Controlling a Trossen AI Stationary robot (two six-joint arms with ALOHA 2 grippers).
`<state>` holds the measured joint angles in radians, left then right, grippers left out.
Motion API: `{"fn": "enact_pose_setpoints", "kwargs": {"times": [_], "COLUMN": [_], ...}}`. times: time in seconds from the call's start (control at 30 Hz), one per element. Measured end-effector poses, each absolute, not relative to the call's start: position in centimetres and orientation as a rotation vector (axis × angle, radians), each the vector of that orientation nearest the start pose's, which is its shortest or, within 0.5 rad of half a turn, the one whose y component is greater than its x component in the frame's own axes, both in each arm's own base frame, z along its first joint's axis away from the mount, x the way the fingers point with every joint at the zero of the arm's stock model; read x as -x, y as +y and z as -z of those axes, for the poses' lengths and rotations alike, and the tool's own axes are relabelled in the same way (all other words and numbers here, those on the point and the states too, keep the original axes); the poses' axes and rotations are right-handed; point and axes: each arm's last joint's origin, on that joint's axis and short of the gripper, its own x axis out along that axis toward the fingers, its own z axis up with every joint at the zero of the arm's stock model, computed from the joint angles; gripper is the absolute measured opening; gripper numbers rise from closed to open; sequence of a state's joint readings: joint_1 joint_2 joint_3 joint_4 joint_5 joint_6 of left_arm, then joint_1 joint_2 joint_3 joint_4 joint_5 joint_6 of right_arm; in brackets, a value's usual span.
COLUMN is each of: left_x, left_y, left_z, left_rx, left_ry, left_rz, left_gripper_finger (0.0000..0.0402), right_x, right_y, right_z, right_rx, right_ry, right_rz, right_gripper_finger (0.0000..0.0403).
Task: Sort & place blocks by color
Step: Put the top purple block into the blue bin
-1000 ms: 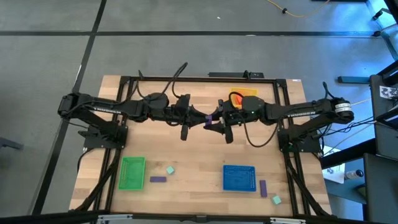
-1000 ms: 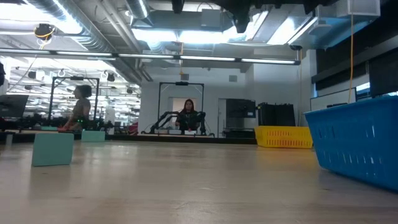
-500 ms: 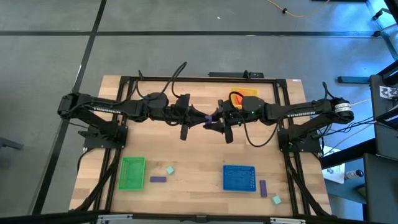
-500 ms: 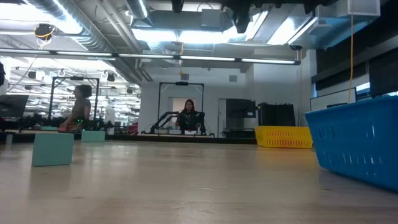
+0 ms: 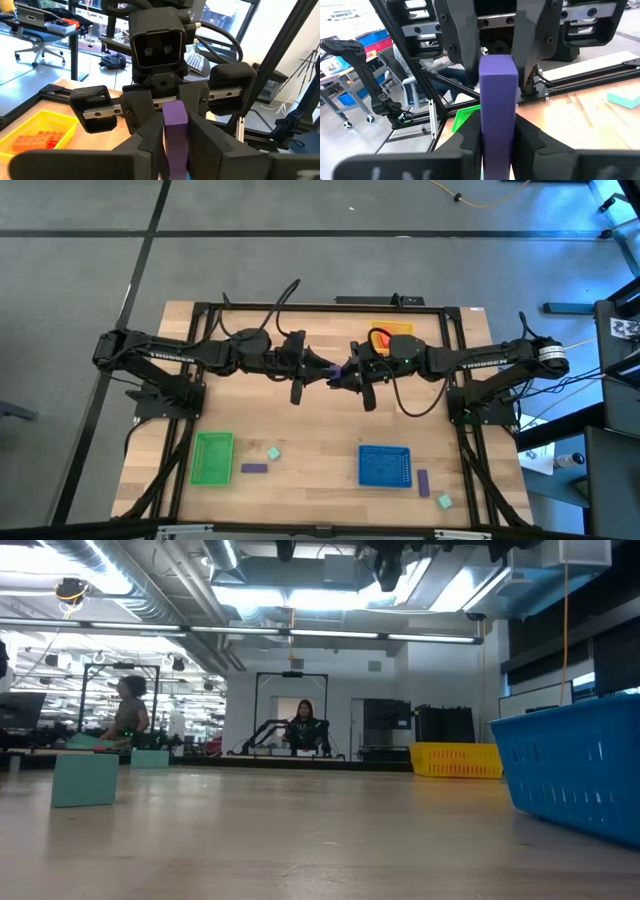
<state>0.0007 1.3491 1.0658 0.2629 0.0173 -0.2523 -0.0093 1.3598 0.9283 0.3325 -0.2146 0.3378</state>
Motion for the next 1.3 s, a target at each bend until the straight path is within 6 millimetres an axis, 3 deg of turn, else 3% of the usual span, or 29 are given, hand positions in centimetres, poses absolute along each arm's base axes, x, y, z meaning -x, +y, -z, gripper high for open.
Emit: {"fn": "enact_pose_setpoints", "kwargs": {"times": [0.23,0.4,0.67,0.83,1.07,1.3], "left_x": [-30.2,-28.0,-25.1,-23.5,-20.5,-19.6], "left_y": [1.3,2.6,2.8,2.2,1.5,1.4], "left_z": [-35.2,-36.1,-37.5,-35.4,-31.8,-31.4], "left_rx": [0.336,0.34,0.268,0.283,0.36,0.352], "left_ry": [0.057,0.099,0.086,-0.006,-0.126,-0.141], "left_rz": [0.003,-0.015,0.006,-0.006,-0.049,-0.046], "left_gripper_finger": [0.0136,0.0171,0.0175,0.0174,0.0174,0.0174], "right_x": [-29.9,-27.5,-23.2,-21.0,-19.6,-19.7], "right_y": [0.3,-0.2,-0.4,-0.4,-0.4,-0.4], "right_z": [-30.8,-31.6,-32.8,-33.3,-31.9,-31.7], "right_rx": [-0.321,-0.281,-0.249,-0.24,-0.264,-0.272], "right_ry": [0.162,0.25,0.359,0.351,0.204,0.102], "right_rz": [-0.181,-0.14,-0.033,0.004,0.011,-0.003], "right_gripper_finger": [0.0062,0.0062,0.0062,0.0062,0.0062,0.0062]}}
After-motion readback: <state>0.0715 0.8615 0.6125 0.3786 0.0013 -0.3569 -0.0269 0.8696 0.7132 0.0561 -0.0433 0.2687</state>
